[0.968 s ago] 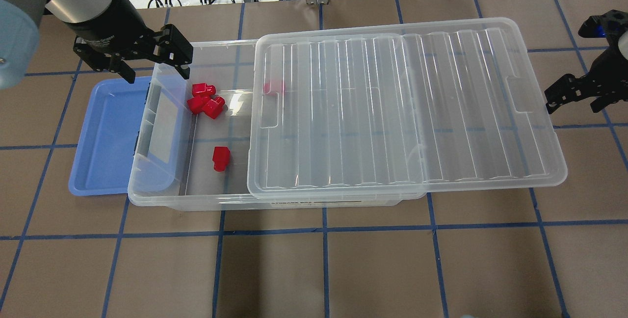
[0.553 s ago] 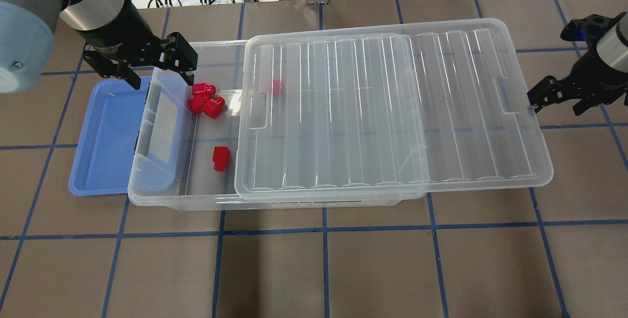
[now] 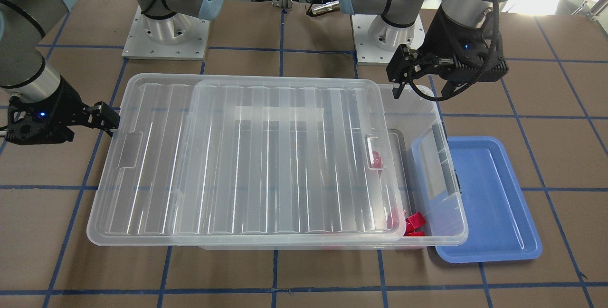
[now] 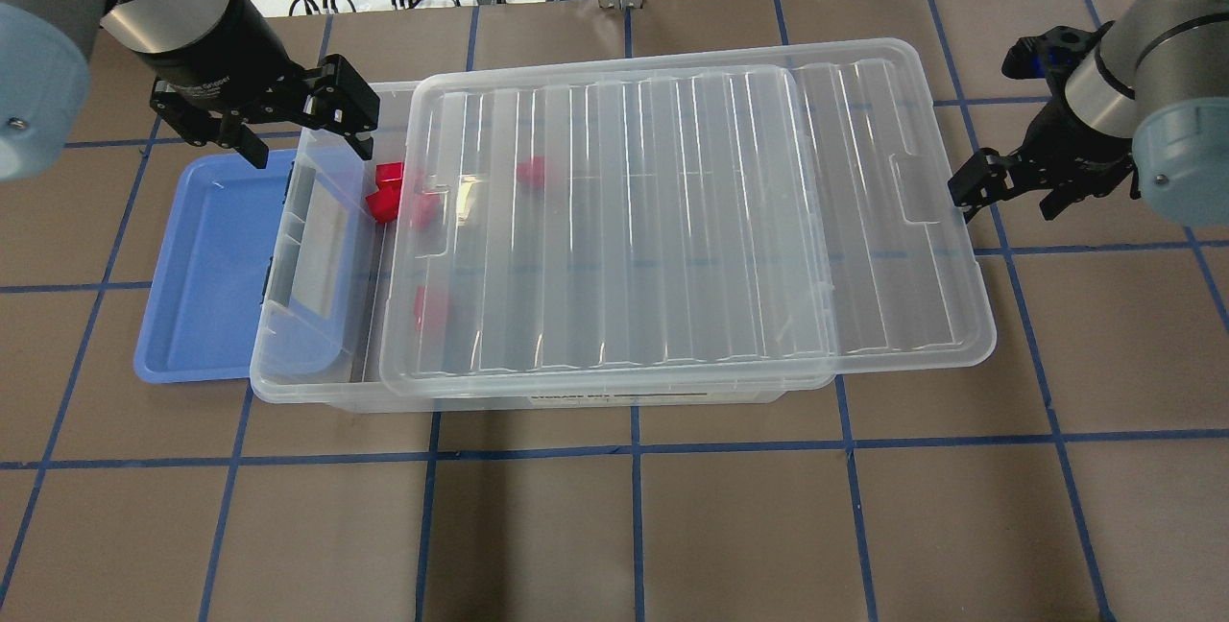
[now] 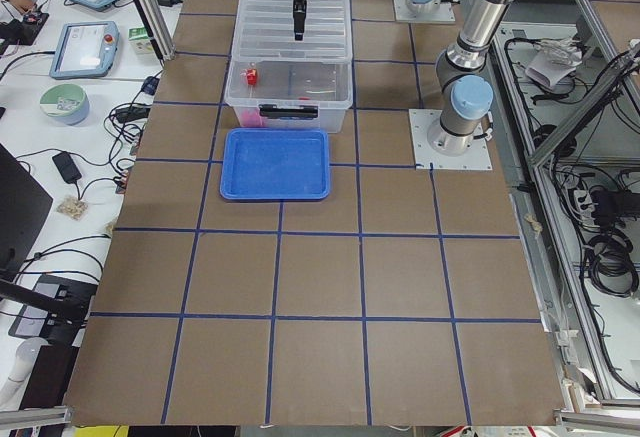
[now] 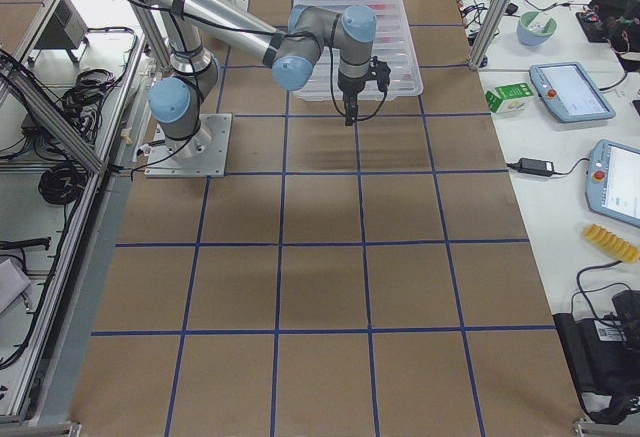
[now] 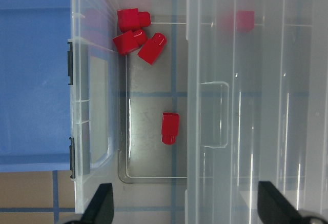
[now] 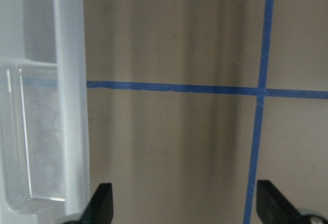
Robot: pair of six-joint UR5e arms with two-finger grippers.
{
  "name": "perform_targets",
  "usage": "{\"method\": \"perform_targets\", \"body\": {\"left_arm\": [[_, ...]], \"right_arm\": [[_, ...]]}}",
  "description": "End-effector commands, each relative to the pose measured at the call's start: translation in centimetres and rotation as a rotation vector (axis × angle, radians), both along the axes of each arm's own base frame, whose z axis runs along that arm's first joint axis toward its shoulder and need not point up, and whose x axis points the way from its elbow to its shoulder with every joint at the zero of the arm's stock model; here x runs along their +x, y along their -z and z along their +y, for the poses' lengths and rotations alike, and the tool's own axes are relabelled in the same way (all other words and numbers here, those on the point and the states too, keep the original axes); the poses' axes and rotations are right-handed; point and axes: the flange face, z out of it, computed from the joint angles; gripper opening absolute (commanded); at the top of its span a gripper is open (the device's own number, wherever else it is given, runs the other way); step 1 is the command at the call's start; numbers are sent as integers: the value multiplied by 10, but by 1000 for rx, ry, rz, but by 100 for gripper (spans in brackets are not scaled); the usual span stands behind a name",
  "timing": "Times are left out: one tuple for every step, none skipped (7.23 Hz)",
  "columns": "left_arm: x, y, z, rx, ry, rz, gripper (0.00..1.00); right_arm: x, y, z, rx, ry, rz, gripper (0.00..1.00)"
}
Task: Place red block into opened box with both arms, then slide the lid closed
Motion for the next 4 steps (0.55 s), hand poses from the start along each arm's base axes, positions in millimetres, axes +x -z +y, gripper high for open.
{"method": "perform_targets", "body": {"left_arm": [[0, -3, 3, -6, 0, 1, 100], [0, -3, 3, -6, -1, -1, 100], [0, -2, 1, -3, -1, 0, 100], [0, -3, 2, -6, -1, -2, 100]], "right_arm": [[37, 1, 0, -6, -60, -33, 100], [56, 1, 1, -5, -83, -33, 100], [79, 0, 2, -14, -70, -30, 100], [93, 3, 1, -19, -73, -27, 100]]}}
